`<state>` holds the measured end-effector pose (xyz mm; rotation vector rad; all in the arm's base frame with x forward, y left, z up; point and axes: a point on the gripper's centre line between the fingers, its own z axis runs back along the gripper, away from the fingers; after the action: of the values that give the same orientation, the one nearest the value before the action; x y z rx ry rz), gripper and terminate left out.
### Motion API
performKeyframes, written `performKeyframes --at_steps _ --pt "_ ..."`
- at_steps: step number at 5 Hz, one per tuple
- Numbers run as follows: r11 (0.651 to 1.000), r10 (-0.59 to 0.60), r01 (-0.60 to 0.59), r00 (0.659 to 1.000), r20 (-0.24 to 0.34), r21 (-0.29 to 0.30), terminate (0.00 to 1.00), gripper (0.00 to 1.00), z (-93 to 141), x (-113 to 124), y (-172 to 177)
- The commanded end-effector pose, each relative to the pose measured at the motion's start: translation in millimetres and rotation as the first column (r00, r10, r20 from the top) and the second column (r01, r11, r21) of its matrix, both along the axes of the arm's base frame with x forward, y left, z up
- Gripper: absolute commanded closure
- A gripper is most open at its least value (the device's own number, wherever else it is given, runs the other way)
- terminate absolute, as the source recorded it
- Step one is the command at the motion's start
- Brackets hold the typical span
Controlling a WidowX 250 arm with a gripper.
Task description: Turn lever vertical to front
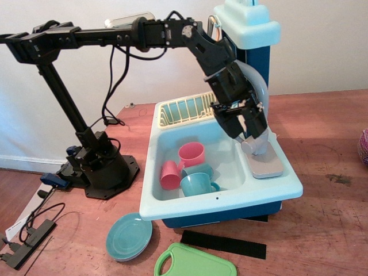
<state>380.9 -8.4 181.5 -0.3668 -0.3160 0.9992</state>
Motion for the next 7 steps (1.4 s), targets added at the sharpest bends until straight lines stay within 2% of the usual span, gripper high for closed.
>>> performKeyframes --at_steps 1,2,3,4,5,6,7 --pt "1.000 0.000 0.000 1.000 -0.005 -0.002 0.00 0.00 -4 4 7" --pt "1.000 -0.008 0.008 0.999 -0.036 0.004 0.00 0.00 -12 -8 8" --pt "1.000 -0.008 0.008 0.999 -0.036 -0.011 0.00 0.00 -22 -20 8" --pt "1.000 0.005 -0.006 0.999 -0.047 -0.008 0.00 0.00 -26 -47 12" --pt "0.999 0.035 -0.036 0.998 -0.058 -0.014 0.00 0.00 -33 -84 16" --pt "0.998 0.068 -0.069 0.996 -0.056 -0.011 0.00 0.00 -34 -132 17" --pt "0.996 0.084 -0.084 0.995 -0.051 0.001 0.00 0.00 -29 -158 14"
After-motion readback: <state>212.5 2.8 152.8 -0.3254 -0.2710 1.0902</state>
